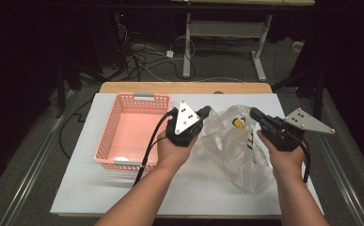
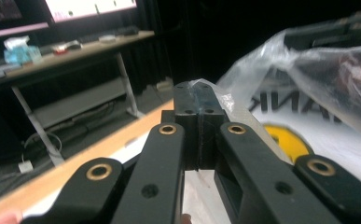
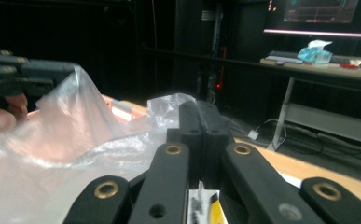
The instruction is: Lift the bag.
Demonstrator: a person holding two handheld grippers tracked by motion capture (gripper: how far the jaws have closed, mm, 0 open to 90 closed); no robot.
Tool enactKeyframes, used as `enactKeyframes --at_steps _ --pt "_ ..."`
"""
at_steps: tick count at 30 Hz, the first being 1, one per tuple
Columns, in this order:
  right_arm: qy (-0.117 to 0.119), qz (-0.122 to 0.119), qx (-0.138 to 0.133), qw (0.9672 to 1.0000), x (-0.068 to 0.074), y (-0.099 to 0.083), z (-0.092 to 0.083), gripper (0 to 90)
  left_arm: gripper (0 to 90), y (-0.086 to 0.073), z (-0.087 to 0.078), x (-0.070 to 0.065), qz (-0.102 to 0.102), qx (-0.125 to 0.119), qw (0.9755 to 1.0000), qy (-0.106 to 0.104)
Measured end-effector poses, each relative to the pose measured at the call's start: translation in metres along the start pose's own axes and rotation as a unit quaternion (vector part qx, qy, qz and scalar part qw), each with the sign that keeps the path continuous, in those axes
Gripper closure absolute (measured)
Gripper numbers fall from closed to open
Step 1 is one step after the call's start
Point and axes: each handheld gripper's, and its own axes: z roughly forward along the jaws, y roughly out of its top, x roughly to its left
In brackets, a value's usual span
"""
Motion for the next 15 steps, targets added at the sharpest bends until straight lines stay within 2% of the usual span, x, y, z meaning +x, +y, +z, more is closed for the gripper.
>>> enactKeyframes --at_steps 5,9,15 --pt "-0.007 -0.002 -0.014 0.9999 -0.005 0.019 0.005 90.0 88.5 0.038 0.0 0.005 0.018 -0.031 0.9993 0.008" --pt "-0.014 -0.006 -0.031 0.9994 -0.009 0.037 0.007 90.0 88.5 0.062 0.003 0.007 0.032 -0.045 0.9983 0.017" --pt "-0.038 -0.012 -0.059 0.9974 -0.02 0.069 0.01 90.0 88.5 0.087 0.006 0.015 0.022 -0.078 0.9963 0.029"
